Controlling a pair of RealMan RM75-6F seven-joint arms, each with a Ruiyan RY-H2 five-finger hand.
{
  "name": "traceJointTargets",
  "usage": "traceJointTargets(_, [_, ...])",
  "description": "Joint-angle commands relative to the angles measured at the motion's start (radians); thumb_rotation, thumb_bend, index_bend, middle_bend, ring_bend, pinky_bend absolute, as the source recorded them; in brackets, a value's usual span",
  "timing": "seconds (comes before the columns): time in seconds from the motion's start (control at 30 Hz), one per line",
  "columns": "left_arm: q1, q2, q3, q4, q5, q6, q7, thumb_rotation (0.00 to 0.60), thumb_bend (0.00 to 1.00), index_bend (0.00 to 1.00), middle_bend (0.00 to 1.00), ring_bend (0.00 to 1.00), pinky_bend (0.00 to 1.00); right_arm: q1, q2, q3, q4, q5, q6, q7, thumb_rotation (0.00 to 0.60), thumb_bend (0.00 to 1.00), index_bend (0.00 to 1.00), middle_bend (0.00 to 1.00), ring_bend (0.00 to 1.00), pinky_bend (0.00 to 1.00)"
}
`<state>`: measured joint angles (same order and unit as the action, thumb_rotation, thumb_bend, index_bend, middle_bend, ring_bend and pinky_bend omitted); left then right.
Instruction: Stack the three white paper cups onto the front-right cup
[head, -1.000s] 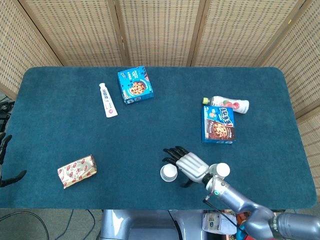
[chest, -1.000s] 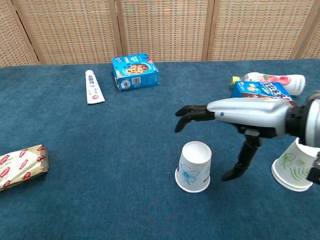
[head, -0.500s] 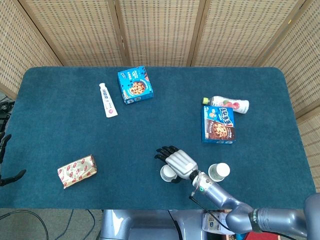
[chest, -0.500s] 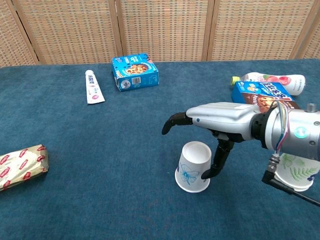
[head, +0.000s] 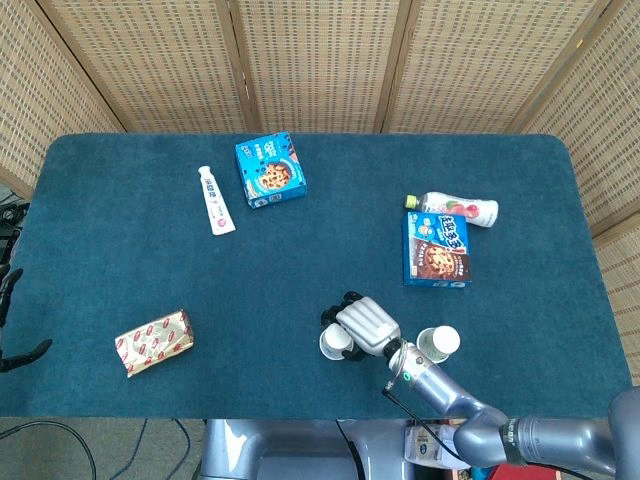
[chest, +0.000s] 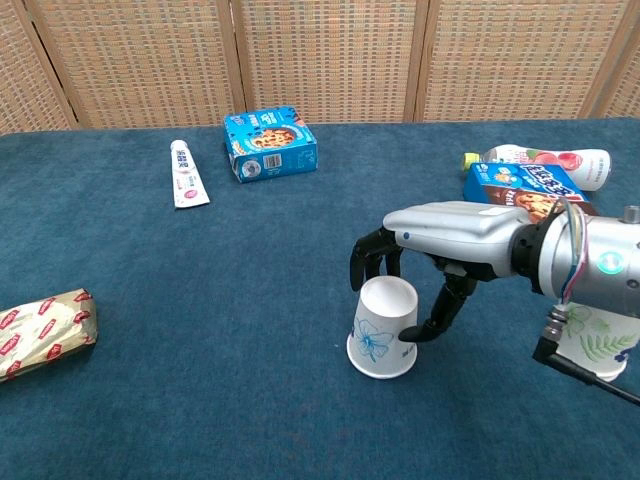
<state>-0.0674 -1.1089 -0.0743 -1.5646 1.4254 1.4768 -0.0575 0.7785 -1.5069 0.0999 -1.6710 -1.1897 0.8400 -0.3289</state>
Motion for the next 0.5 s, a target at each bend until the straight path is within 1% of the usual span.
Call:
traceJointTargets(0.03, [-0.001,-0.001,0.000,0.001,0.000,-0.001,0.001,0.600,0.18,0.00,0.00,0.00,0.00,-0.001,0.002,-0.003,-0.001,-0.001,0.002,0.005,0.600,0.40,0.39,0.50,0.42,0.24])
traceJointTargets(0.27, [-0.001,-0.002,0.000,0.001,-0.002,-0.002,0.003,0.600,0.18,0.00,0.00,0.00,0.00,-0.007,0.018,-0.005,-0.021,-0.026,0.015,0.033,0.600,0.41,0.40,0.50,0.42,0.24])
traceJointTargets(0.37, [-0.002,-0.002,0.000,0.001,-0.002,-0.003,0.004,0.600,0.18,0.00,0.00,0.00,0.00,-0.014,0.050,-0.004,-0.061,-0.058,0.031,0.055,0.600,0.41,0.40,0.50,0.42,0.24])
traceJointTargets(0.5, [-0.003,-0.003,0.002,0.001,0.001,-0.005,0.005,0.600,0.18,0.00,0.00,0.00,0.00,-0.029,0.116,-0.004,-0.125,-0.123,0.065,0.087,0.600,0.41,0.40,0.50,0.42,0.25])
